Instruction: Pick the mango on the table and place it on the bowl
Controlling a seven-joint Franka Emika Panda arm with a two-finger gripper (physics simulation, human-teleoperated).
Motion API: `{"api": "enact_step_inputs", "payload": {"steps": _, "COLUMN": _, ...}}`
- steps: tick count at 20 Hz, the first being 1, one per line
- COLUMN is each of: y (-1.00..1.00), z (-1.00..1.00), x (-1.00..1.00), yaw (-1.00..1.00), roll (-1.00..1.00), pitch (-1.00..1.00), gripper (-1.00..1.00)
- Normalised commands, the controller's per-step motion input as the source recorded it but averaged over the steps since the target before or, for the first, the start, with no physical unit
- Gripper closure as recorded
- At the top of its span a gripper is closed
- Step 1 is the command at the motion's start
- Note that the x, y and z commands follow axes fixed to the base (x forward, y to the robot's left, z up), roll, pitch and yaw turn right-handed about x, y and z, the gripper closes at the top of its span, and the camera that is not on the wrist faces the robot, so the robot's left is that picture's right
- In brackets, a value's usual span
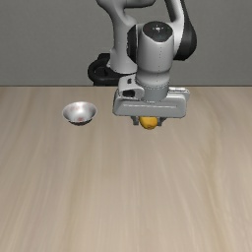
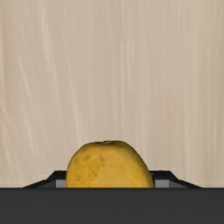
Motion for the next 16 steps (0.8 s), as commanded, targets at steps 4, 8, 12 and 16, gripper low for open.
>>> {"api": "enact_step_inputs", "payload": {"steps": 4, "y": -1.0, "z": 0.0, "x": 0.0, "yaw": 0.0, "roll": 0.0, "pitch": 0.0, "gripper": 1.0}}
{"api": "enact_step_inputs", "payload": {"steps": 8, "y": -1.0, "z": 0.0, "x": 0.0, "yaw": 0.0, "roll": 0.0, "pitch": 0.0, "gripper": 1.0}}
{"api": "enact_step_inputs", "payload": {"steps": 12, "y": -1.0, "z": 0.0, "x": 0.0, "yaw": 0.0, "roll": 0.0, "pitch": 0.0, "gripper": 1.0}}
{"api": "enact_step_inputs", "payload": {"steps": 16, "y": -0.75, "z": 0.0, "x": -0.25, "yaw": 0.0, "roll": 0.0, "pitch": 0.0, "gripper": 1.0}}
